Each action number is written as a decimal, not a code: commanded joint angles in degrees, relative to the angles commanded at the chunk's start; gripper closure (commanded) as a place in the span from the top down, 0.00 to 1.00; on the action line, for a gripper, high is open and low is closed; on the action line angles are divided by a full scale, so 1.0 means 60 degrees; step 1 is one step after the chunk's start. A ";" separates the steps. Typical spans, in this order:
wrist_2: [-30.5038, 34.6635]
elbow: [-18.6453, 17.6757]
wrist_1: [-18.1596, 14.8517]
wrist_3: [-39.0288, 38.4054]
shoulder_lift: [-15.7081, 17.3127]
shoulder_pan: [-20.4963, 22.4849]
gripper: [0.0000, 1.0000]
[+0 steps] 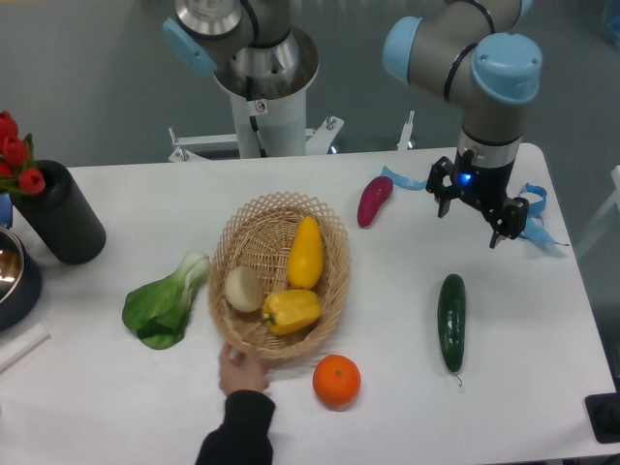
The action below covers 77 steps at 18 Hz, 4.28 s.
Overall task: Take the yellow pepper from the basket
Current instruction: 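Move the open gripper over the basket toward the yellow bell pepper, then lower the gripper down onto the yellow bell pepper in the basket, then close the gripper around the yellow bell pepper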
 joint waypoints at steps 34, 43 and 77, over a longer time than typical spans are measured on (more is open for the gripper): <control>-0.1655 -0.0747 0.0879 -0.1144 0.0352 -0.2958 1.00; -0.1201 -0.0982 0.0908 -0.0425 -0.0219 -0.4101 1.00; -0.1099 -0.0923 0.0806 -0.0058 -0.1245 -0.4805 1.00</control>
